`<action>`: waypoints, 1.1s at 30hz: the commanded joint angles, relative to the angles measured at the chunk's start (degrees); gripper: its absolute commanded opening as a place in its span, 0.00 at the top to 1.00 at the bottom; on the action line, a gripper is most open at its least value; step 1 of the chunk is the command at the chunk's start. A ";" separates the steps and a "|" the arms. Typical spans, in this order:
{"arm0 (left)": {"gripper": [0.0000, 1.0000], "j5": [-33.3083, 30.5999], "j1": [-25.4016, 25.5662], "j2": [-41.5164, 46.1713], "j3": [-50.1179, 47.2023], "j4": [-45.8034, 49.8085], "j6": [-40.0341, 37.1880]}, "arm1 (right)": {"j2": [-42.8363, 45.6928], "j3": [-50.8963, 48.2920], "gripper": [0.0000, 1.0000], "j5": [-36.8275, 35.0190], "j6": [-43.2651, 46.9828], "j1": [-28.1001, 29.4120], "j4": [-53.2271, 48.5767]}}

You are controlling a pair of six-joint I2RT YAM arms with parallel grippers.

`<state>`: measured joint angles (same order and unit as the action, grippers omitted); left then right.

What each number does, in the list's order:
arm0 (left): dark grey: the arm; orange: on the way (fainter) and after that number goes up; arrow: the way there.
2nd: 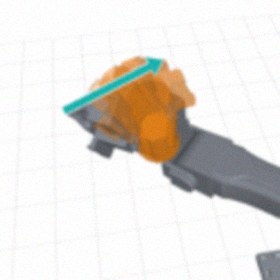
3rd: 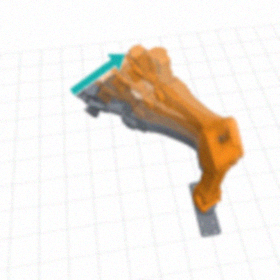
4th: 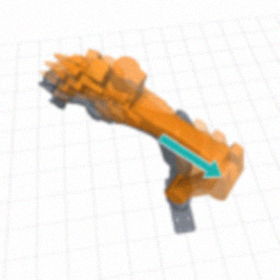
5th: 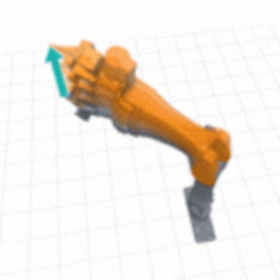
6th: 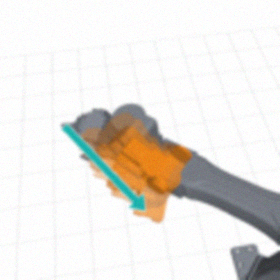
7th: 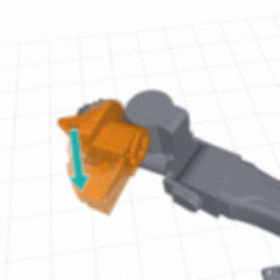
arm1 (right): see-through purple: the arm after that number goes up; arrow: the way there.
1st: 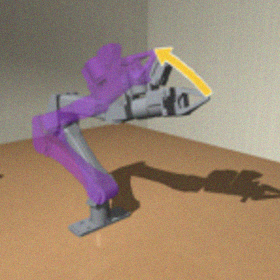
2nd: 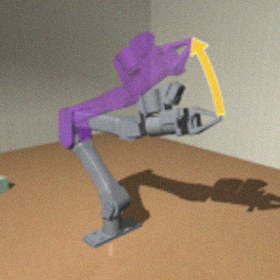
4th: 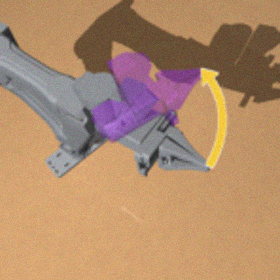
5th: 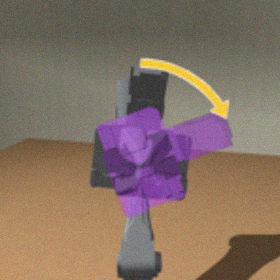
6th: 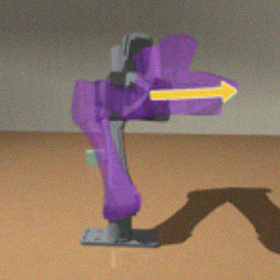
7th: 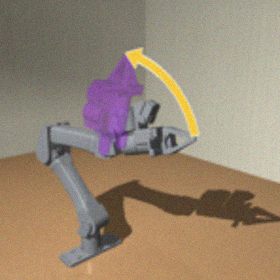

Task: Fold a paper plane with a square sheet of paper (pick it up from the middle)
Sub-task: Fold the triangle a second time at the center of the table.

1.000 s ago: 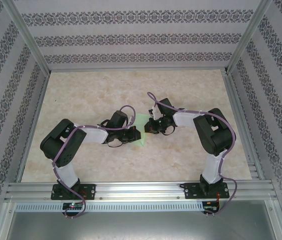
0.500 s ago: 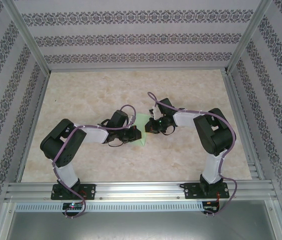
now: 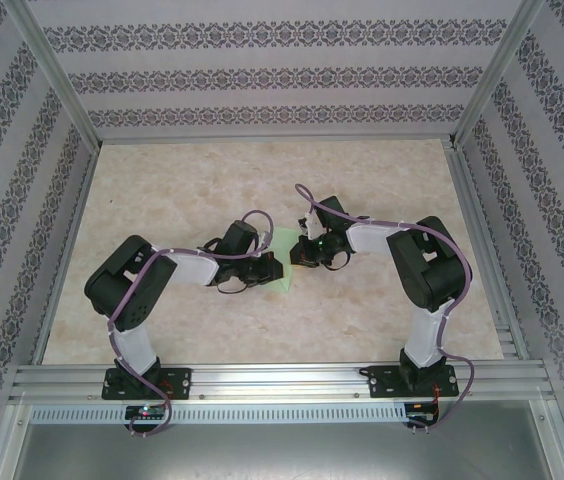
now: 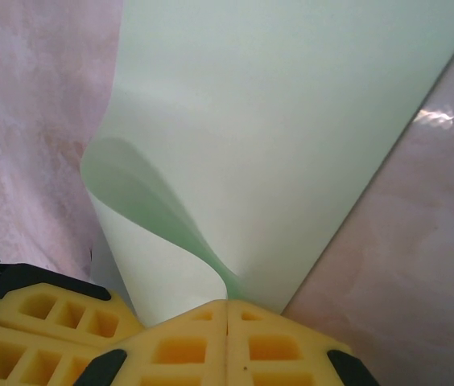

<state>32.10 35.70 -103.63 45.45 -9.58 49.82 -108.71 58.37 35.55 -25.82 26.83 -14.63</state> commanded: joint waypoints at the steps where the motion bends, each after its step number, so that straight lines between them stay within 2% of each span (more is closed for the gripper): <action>1: 0.92 -0.32 0.71 -0.82 1.53 0.35 -0.60 | -0.54 -0.01 0.94 -1.02 0.08 -0.63 -0.06; 25: 0.93 -1.99 0.77 -2.51 1.48 3.17 0.16 | -1.69 0.40 0.93 -1.58 0.07 -0.70 -0.92; 33: 0.93 -5.40 1.65 -3.40 2.90 9.70 0.14 | 4.43 0.46 0.80 -3.66 -0.72 -0.90 -2.44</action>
<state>30.33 36.27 -105.34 47.88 -5.63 49.84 -107.96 58.37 34.30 -26.28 26.52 -15.97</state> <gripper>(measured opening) 0.071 0.191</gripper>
